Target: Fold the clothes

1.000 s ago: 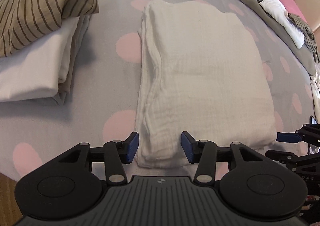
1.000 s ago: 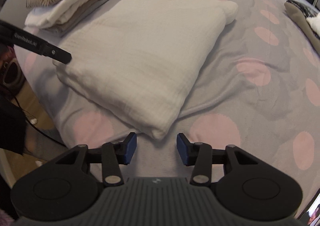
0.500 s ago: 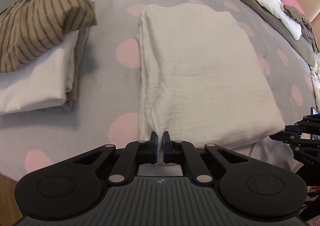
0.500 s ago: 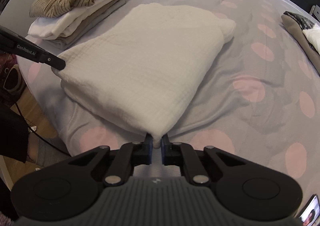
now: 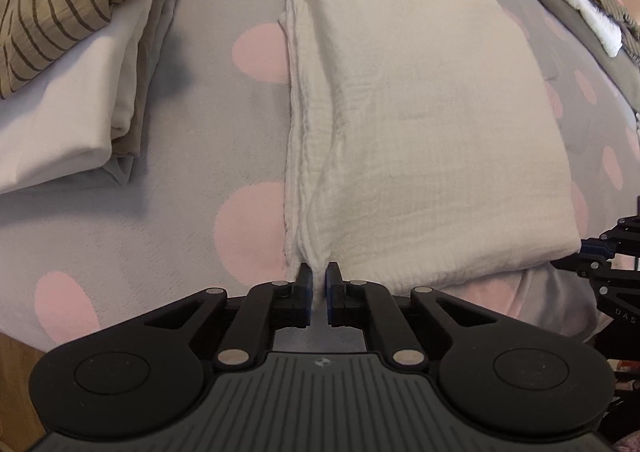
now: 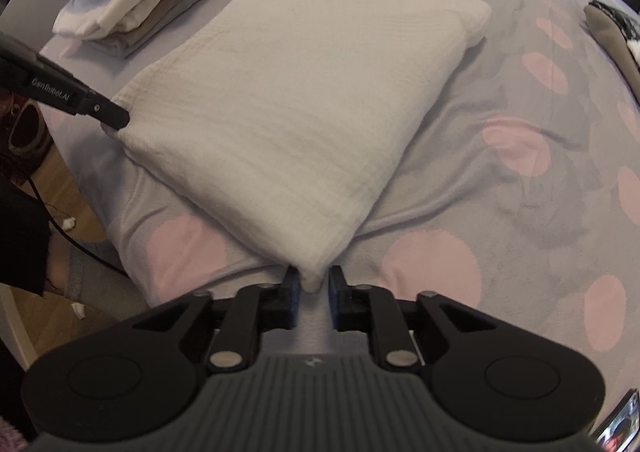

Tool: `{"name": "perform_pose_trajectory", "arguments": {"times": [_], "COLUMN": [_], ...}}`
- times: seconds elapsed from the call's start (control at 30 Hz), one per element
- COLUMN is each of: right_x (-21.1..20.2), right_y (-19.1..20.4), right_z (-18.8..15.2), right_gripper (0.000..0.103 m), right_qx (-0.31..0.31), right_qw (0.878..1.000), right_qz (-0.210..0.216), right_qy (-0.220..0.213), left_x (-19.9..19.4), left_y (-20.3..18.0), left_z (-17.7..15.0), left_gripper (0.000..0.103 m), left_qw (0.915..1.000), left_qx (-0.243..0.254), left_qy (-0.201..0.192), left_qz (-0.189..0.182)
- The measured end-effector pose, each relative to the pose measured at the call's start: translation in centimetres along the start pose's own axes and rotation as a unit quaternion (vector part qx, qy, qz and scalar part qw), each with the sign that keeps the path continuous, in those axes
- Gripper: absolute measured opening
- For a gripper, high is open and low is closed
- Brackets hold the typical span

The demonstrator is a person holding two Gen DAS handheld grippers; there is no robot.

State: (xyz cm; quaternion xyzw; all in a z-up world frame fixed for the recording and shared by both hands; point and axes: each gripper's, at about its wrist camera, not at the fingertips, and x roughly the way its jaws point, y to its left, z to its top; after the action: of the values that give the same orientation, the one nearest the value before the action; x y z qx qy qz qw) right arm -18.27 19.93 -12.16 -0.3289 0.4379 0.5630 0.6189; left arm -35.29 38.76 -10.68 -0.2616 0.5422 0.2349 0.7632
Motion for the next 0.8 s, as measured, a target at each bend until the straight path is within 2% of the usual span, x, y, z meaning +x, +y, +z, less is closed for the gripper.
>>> {"name": "perform_pose_trajectory", "arguments": {"times": [0.07, 0.13, 0.17, 0.23, 0.4, 0.5, 0.6, 0.67, 0.8], "right_x": [-1.0, -2.0, -2.5, -3.0, -3.4, -3.1, -2.5, -1.8, -0.1], "right_y": [-0.6, -1.1, -1.4, -2.3, -4.4, -5.2, -5.8, -6.5, -8.7], "right_z": [0.2, 0.5, 0.6, 1.1, 2.1, 2.7, 3.7, 4.5, 6.3], "right_gripper": [0.043, 0.046, 0.052, 0.053, 0.054, 0.058, 0.066, 0.066, 0.068], "right_qx": [0.012, 0.022, 0.028, 0.054, 0.132, 0.154, 0.163, 0.176, 0.237], "right_qw": [1.000, 0.999, 0.999, 0.997, 0.986, 0.981, 0.977, 0.975, 0.963], "right_qz": [0.019, 0.033, 0.037, 0.041, 0.040, 0.016, -0.014, -0.013, 0.030], "right_qy": [-0.005, -0.019, -0.028, -0.047, -0.090, -0.118, -0.135, -0.133, -0.125], "left_x": [-1.0, -2.1, -2.6, -3.2, -2.5, -1.4, -0.1, 0.8, 2.9], "left_y": [0.1, 0.0, 0.0, 0.0, -0.9, -1.3, -0.6, 0.2, 1.8], "left_z": [0.1, 0.4, 0.5, 1.2, 3.2, 4.5, 6.3, 7.5, 9.7], "left_gripper": [0.025, 0.032, 0.037, 0.045, 0.049, 0.049, 0.049, 0.050, 0.050], "left_qw": [0.9999, 0.9994, 0.9989, 0.9977, 0.9943, 0.9931, 0.9912, 0.9892, 0.9832], "left_qx": [0.002, 0.007, 0.007, 0.005, 0.003, -0.002, -0.038, -0.070, -0.130], "left_qy": [-0.015, -0.035, -0.046, -0.067, -0.103, -0.115, -0.126, -0.126, -0.126], "left_qz": [-0.002, -0.002, -0.003, -0.015, -0.028, -0.021, -0.020, -0.022, -0.023]}}
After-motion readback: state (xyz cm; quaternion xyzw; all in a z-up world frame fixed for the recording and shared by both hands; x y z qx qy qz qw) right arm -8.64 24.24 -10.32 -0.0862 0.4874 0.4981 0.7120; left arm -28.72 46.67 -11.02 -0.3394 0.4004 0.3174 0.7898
